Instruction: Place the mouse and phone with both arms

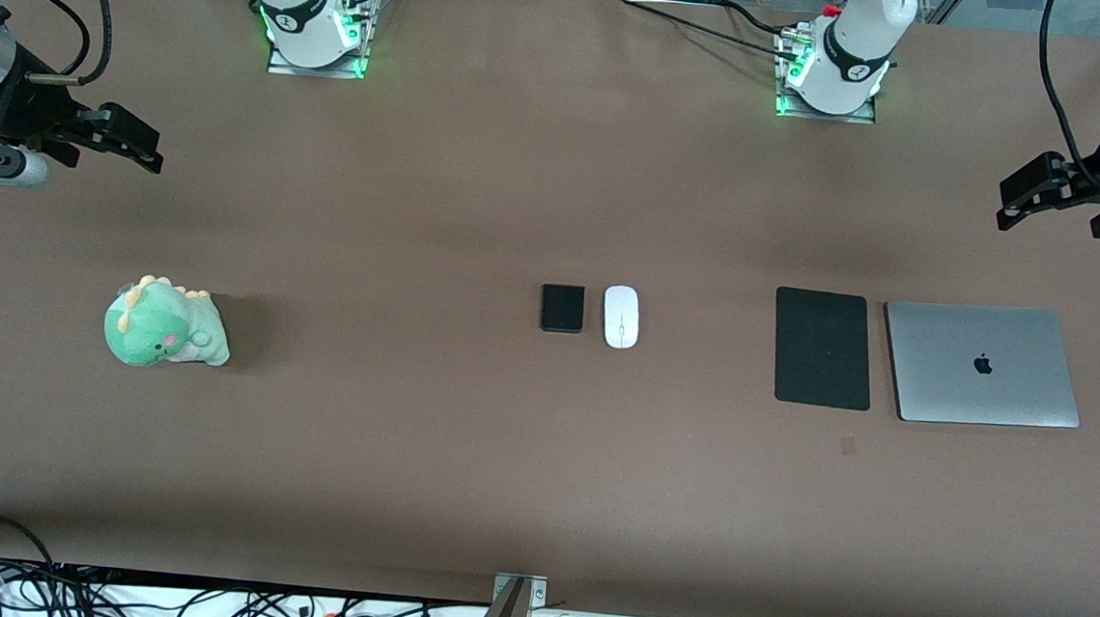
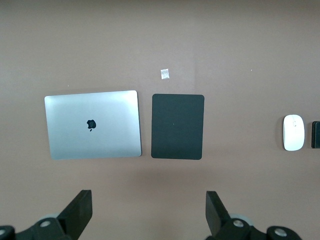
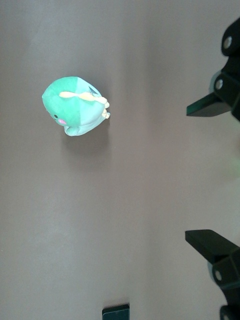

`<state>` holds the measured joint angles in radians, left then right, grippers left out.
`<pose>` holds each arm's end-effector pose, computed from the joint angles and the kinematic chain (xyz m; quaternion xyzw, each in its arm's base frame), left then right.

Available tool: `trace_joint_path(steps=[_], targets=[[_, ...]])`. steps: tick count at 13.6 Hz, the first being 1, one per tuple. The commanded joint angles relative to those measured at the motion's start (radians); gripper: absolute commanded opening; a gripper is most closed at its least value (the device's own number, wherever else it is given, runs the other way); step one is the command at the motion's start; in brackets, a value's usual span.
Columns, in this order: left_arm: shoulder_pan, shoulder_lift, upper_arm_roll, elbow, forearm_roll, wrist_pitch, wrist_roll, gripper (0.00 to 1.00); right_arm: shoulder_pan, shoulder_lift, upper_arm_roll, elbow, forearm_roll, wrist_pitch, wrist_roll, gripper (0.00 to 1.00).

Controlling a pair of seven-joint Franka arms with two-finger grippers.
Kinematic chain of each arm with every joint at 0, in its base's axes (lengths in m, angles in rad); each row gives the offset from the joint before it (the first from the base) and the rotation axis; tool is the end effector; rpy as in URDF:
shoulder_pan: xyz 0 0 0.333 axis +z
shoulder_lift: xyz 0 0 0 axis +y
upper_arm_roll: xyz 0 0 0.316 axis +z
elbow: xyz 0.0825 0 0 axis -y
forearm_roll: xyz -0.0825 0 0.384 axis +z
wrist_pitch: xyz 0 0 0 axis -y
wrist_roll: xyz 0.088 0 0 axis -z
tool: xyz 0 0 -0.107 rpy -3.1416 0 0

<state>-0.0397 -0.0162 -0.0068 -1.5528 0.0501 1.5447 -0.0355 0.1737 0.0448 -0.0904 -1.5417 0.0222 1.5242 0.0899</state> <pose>0.5468 -0.0200 0.6397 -0.9997 0.0047 -0.0051 0.0249 0.5607 0.0505 0.6093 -0.9995 0.0031 0.0317 0.0064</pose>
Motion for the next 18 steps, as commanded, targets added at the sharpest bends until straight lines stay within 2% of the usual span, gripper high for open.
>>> trace_joint_path(steps=[1, 5, 9, 14, 18], targets=[[-0.002, 0.013, -0.001, 0.034, -0.021, -0.040, 0.022, 1.00, -0.010, 0.003, 0.012, 0.011, -0.016, -0.001, -0.002, 1.00], [-0.002, 0.015, -0.013, 0.034, -0.021, -0.040, 0.019, 1.00, -0.010, 0.003, 0.012, 0.011, -0.016, -0.004, -0.002, 1.00], [-0.003, 0.027, -0.015, 0.017, -0.021, -0.097, 0.020, 1.00, -0.010, 0.003, 0.012, 0.011, -0.016, -0.004, -0.002, 1.00], [-0.011, 0.129, -0.113, 0.020, -0.021, -0.155, 0.005, 1.00, -0.010, 0.003, 0.012, 0.011, -0.016, -0.004, -0.002, 1.00], [-0.016, 0.231, -0.226, 0.025, -0.047, -0.045, -0.041, 1.00, -0.010, 0.003, 0.012, 0.011, -0.016, -0.003, -0.002, 1.00]])
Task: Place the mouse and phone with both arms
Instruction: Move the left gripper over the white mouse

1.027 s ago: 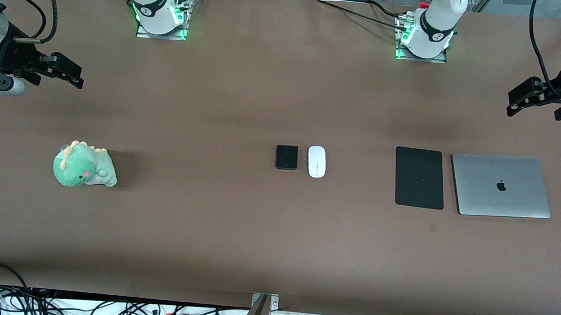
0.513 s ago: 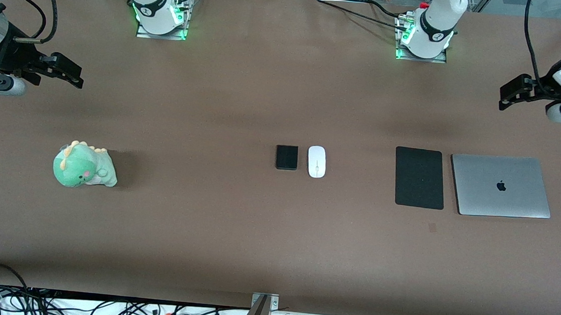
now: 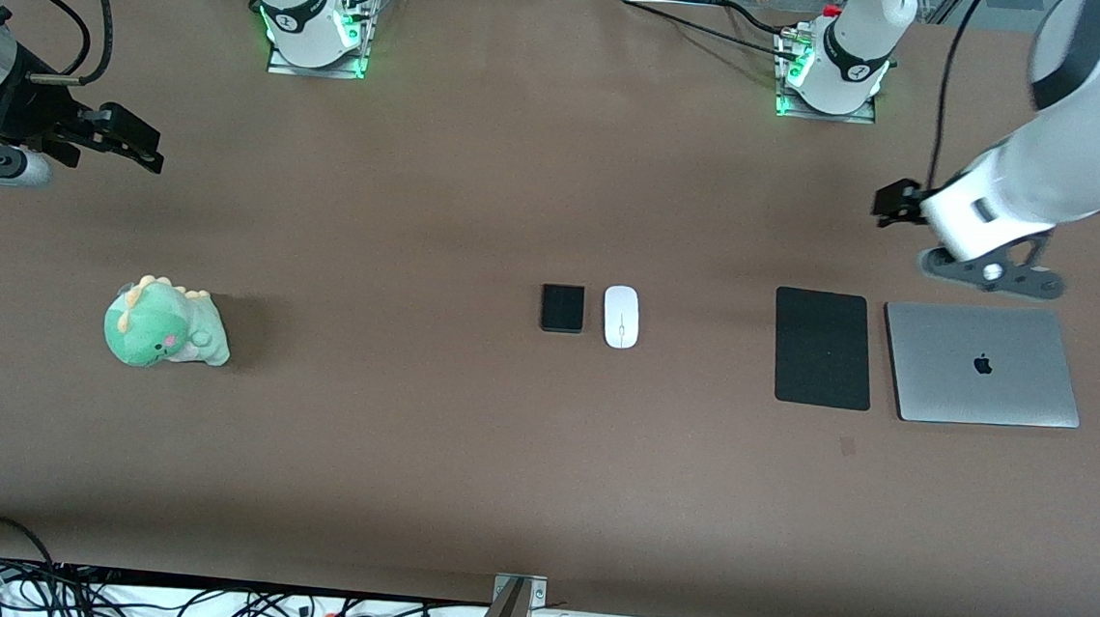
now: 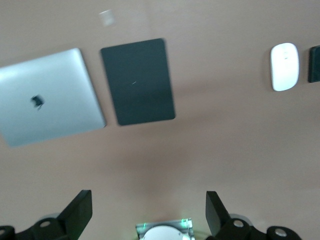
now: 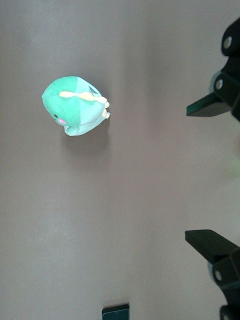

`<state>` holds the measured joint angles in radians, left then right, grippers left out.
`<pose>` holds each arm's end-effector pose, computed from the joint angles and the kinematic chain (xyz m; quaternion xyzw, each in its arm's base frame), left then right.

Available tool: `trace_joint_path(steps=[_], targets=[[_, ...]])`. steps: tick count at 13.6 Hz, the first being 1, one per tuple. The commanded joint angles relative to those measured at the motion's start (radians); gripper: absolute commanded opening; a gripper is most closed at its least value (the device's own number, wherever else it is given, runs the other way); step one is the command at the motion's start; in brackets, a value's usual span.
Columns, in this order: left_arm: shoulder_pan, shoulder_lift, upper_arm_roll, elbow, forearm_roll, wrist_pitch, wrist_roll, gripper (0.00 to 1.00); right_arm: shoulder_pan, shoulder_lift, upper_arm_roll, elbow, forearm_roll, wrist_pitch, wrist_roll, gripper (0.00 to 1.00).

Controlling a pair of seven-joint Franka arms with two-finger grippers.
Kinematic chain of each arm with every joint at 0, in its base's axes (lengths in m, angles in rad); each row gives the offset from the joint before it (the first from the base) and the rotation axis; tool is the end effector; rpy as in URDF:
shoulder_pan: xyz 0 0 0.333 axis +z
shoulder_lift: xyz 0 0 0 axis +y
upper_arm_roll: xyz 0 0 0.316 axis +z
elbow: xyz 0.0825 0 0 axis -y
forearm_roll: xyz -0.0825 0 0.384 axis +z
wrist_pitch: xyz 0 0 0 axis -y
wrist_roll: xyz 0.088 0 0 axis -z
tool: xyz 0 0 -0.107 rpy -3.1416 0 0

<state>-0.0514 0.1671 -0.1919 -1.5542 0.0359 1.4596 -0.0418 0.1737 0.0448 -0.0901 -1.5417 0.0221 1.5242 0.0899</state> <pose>0.5684 -0.1288 0.5303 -0.9865 0.1008 0.1273 0.0203 0.5607 0.0506 0.6093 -0.9995 0.0030 0.0317 0.0063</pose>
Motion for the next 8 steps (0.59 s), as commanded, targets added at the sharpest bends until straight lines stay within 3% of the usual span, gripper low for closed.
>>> trace_joint_path(steps=[1, 3, 8], targets=[[-0.005, 0.080, -0.061, 0.025, -0.056, 0.076, -0.100, 1.00, -0.010, 0.003, 0.012, 0.011, -0.016, -0.002, -0.002, 1.00], [-0.033, 0.147, -0.092, 0.026, -0.085, 0.177, -0.190, 1.00, -0.010, 0.003, 0.012, 0.011, -0.016, -0.002, -0.002, 1.00], [-0.178, 0.299, -0.089, 0.017, -0.068, 0.422, -0.364, 1.00, -0.010, 0.003, 0.012, 0.011, -0.016, -0.002, -0.002, 1.00]])
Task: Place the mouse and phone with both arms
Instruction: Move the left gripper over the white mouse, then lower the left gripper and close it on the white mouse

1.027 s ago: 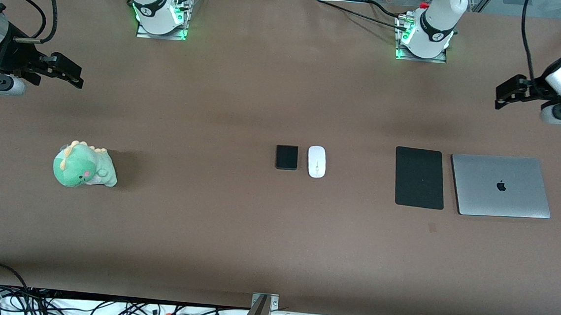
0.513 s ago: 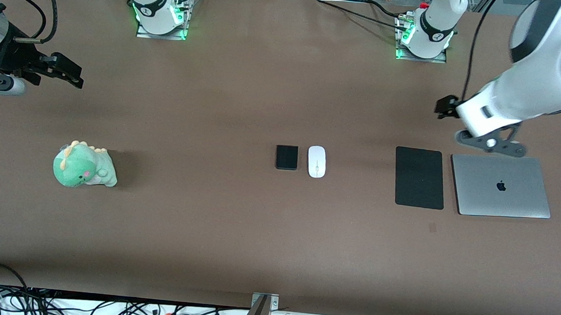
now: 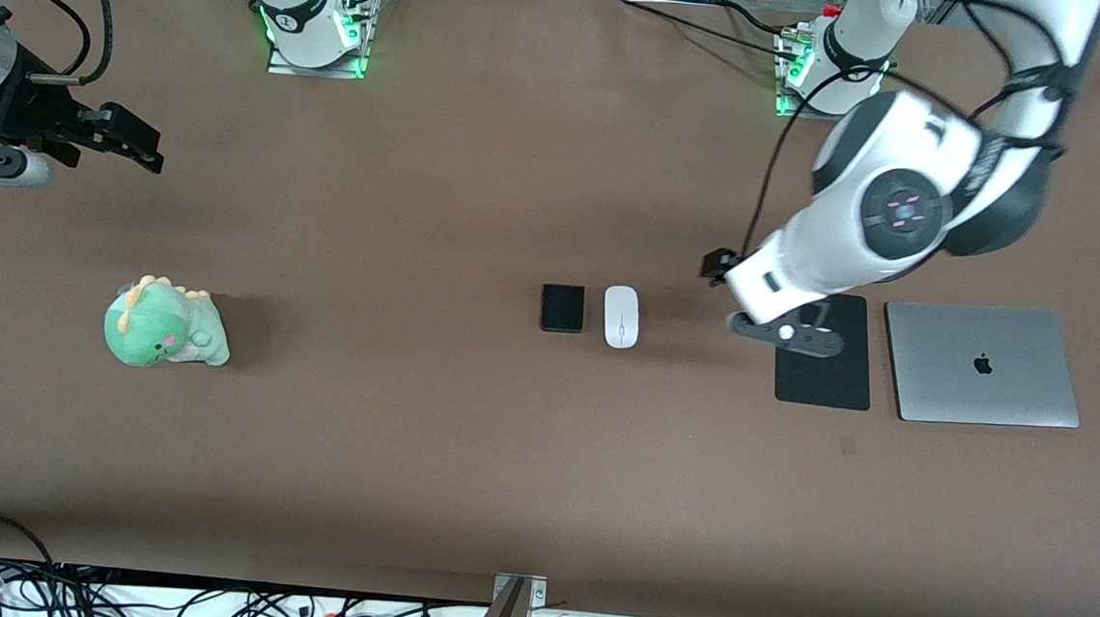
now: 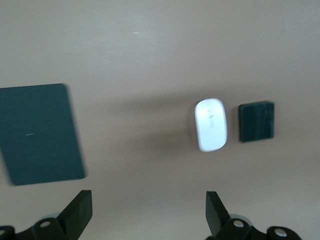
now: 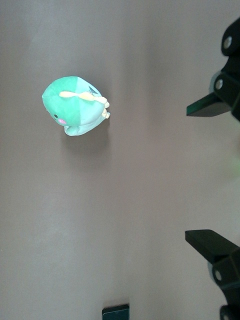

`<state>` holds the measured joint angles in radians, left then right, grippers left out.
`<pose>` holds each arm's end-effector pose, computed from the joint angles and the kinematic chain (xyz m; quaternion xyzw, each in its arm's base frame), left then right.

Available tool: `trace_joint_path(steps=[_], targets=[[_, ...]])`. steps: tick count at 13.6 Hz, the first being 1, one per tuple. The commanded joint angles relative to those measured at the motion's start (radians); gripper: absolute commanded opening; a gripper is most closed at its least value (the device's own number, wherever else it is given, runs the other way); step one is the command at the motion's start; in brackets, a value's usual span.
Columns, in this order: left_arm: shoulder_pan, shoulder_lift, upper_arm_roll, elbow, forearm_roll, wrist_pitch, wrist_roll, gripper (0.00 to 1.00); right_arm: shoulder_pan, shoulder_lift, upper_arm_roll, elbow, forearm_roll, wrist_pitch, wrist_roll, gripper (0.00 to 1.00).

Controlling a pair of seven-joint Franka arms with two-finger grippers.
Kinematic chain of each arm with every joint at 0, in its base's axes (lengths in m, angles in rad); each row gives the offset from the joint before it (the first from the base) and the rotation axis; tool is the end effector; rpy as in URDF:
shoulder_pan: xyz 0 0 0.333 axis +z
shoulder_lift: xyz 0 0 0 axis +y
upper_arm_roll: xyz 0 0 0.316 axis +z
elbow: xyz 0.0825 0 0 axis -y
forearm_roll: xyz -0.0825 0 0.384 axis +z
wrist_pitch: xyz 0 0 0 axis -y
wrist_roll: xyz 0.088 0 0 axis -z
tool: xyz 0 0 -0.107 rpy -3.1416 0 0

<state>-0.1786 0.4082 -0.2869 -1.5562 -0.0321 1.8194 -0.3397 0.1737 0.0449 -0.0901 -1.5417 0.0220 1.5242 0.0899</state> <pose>0.5971 -0.2766 0.4103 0.9941 -0.0501 -0.0874 0.0411 0.5607 0.0506 0.6092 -0.9995 0.0030 0.0318 0.0062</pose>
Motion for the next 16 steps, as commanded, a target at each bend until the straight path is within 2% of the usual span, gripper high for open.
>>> trace_joint_path(steps=[1, 4, 5, 7, 12, 14, 16], targets=[[-0.083, 0.088, 0.012, 0.009, 0.001, 0.114, -0.103, 1.00, -0.010, 0.003, 0.012, 0.011, -0.016, -0.004, -0.002, 1.00], [-0.145, 0.129, 0.008, -0.060, 0.154, 0.242, -0.237, 1.00, -0.010, 0.003, 0.012, 0.011, -0.016, -0.004, -0.002, 1.00], [-0.156, 0.156, 0.006, -0.073, 0.173, 0.285, -0.284, 1.00, -0.010, 0.003, 0.012, 0.011, -0.016, -0.004, -0.002, 1.00], [-0.186, 0.208, 0.008, -0.090, 0.175, 0.377, -0.337, 1.00, -0.010, 0.003, 0.012, 0.011, -0.016, -0.002, -0.002, 1.00], [-0.199, 0.267, 0.012, -0.160, 0.201, 0.543, -0.424, 1.00, -0.010, 0.003, 0.012, 0.011, -0.016, -0.001, -0.002, 1.00], [-0.199, 0.282, 0.012, -0.162, 0.262, 0.546, -0.435, 1.00, -0.008, 0.003, 0.012, 0.012, -0.014, 0.001, -0.002, 1.00], [-0.202, 0.302, 0.012, -0.159, 0.271, 0.566, -0.466, 1.00, 0.001, 0.003, 0.013, 0.011, -0.016, 0.001, -0.002, 1.00]])
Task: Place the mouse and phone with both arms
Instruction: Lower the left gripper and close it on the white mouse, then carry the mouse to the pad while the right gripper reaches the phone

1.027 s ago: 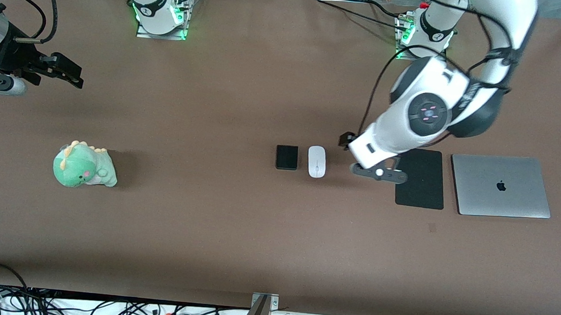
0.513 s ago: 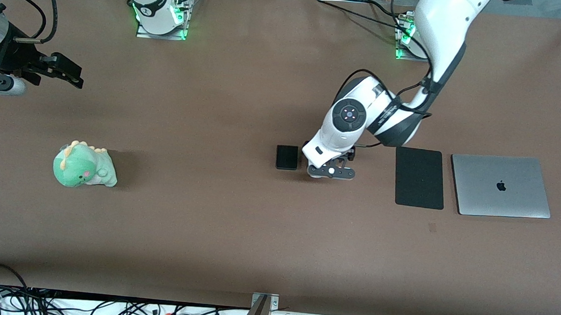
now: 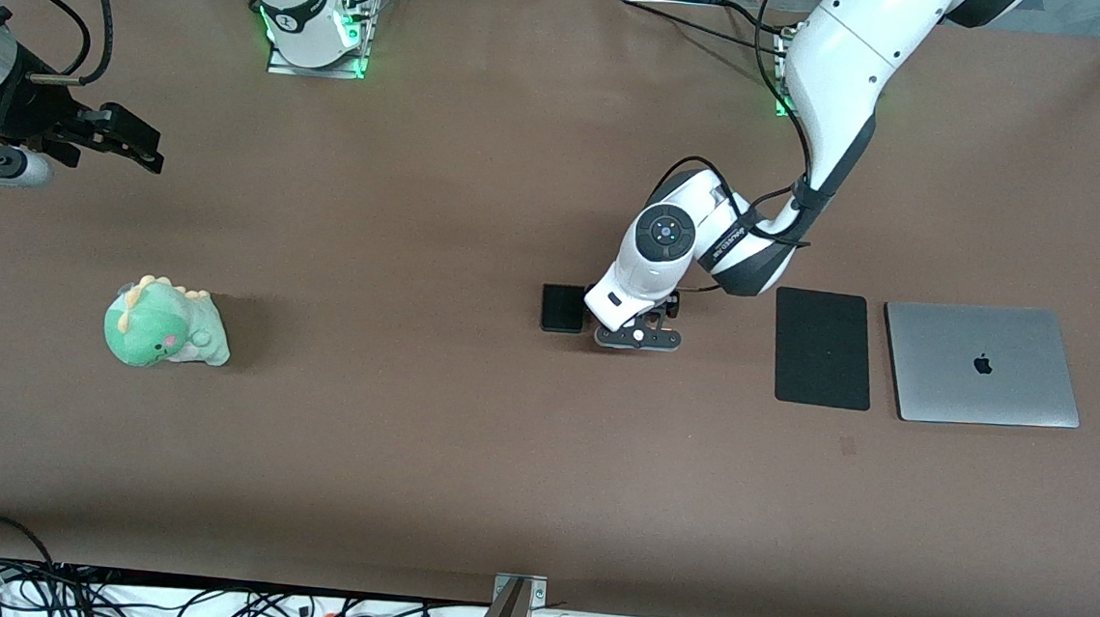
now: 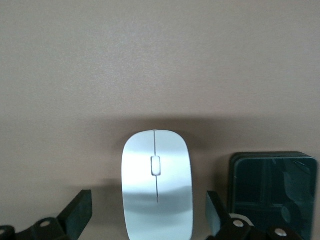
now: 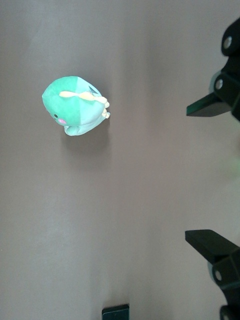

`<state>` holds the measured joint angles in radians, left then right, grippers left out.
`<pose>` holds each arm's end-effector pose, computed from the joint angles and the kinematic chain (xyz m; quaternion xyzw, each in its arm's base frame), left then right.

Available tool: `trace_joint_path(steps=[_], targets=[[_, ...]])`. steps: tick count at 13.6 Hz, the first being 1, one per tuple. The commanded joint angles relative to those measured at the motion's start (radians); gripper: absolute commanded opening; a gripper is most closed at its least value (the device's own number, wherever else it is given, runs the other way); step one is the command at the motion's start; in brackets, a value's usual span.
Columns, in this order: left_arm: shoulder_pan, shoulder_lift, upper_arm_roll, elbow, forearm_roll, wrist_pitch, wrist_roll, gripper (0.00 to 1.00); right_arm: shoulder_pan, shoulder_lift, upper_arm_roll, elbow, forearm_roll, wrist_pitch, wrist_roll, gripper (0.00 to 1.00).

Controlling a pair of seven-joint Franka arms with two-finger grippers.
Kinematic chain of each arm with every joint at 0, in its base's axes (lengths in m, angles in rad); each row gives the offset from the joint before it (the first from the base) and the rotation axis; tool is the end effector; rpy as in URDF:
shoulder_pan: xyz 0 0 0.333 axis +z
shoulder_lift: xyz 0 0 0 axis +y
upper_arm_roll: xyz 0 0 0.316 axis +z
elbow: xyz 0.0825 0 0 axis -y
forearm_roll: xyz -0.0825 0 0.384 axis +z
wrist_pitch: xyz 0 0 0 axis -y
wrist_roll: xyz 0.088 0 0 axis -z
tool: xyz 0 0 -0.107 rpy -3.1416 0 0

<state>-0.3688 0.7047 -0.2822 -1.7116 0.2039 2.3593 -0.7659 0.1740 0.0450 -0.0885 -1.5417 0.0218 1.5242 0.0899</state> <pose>0.5444 -0.3895 0.1911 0.9996 0.0149 -0.0217 0.0082 0.5606 0.0516 0.6092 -0.9995 0.0020 0.0318 0.0061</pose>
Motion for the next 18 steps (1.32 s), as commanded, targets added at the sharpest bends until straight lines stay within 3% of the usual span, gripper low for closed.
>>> trace_joint_path(steps=[1, 4, 5, 6, 7, 8, 10, 13, 14, 18], targets=[[-0.015, 0.022, 0.008, -0.005, 0.037, 0.055, -0.041, 1.00, 0.001, 0.003, 0.012, 0.011, -0.016, 0.001, -0.002, 1.00], [-0.024, 0.033, 0.009, -0.006, 0.038, 0.077, -0.041, 0.99, -0.002, 0.003, 0.009, 0.011, -0.016, 0.001, -0.002, 1.00], [-0.024, 0.039, 0.008, -0.006, 0.045, 0.075, -0.036, 0.70, -0.002, 0.003, 0.009, 0.011, -0.016, 0.001, -0.001, 1.00], [-0.022, 0.042, 0.008, -0.006, 0.046, 0.072, -0.033, 0.47, -0.001, 0.003, 0.009, 0.012, -0.014, 0.004, -0.001, 1.00], [-0.016, 0.039, 0.008, -0.005, 0.048, 0.068, -0.032, 0.30, -0.001, 0.003, 0.009, 0.012, -0.013, 0.005, -0.001, 1.00], [-0.012, 0.032, 0.006, -0.003, 0.048, 0.061, -0.032, 0.19, -0.001, 0.003, 0.009, 0.012, -0.010, 0.007, -0.001, 1.00], [-0.004, 0.001, 0.008, 0.001, 0.048, 0.019, -0.033, 0.17, 0.001, 0.004, 0.010, 0.011, -0.010, 0.016, -0.004, 1.00], [0.037, -0.109, 0.005, 0.012, 0.048, -0.170, -0.027, 0.17, -0.001, 0.013, 0.009, 0.011, 0.000, 0.034, -0.018, 1.00], [0.062, -0.148, 0.000, 0.013, 0.046, -0.237, -0.015, 0.10, 0.004, 0.018, 0.012, 0.011, 0.000, 0.025, -0.021, 1.00], [0.229, -0.232, -0.002, 0.038, 0.032, -0.473, 0.253, 0.11, 0.079, 0.078, 0.013, 0.000, 0.004, -0.026, -0.019, 1.00]])
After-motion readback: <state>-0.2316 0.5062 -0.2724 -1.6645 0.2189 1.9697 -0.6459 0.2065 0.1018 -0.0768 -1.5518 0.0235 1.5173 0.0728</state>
